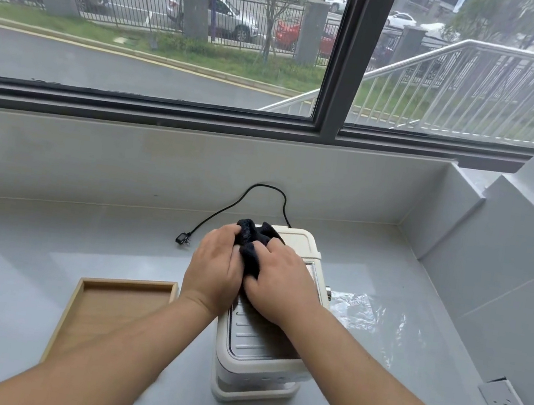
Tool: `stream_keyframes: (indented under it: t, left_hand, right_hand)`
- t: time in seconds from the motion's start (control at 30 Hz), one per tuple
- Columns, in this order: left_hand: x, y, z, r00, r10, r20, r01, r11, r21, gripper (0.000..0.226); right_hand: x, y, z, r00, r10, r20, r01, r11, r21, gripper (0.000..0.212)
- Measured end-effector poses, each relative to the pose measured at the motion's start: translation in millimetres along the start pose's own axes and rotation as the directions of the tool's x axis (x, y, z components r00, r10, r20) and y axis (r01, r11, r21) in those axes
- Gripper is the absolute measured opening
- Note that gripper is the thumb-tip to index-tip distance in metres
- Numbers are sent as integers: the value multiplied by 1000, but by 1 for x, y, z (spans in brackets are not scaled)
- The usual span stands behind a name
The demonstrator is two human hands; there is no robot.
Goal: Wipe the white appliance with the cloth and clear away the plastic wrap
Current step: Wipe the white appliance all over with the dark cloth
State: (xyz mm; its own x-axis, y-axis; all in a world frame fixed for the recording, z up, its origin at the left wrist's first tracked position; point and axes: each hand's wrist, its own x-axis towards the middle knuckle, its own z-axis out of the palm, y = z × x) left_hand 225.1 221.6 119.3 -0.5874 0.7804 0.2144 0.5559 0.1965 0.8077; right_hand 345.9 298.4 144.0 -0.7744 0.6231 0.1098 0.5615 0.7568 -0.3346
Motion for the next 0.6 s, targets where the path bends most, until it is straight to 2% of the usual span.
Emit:
stream_keyframes:
  t: [0.23, 0.33, 0.47, 0.6]
  left_hand:
    - [6, -12, -9, 997, -6, 76, 7, 1000, -12, 40]
    - [12, -6, -11, 997, -41, 61, 41, 999, -2, 33]
    - [18, 7, -3, 993, -76, 93, 63, 990, 130, 31]
    - [19, 16, 10, 987, -59, 151, 18, 964, 264, 42]
  right_hand:
    - [-34, -13, 0, 996, -62, 60, 65, 997, -43, 29]
    - [-51, -19, -3, 990, -111, 86, 113, 993, -22, 33]
    - [-71, -18, -9, 981, -142, 132, 144, 990, -8, 30]
    - [-87, -9, -16, 973, -165, 159, 164, 986, 22, 22]
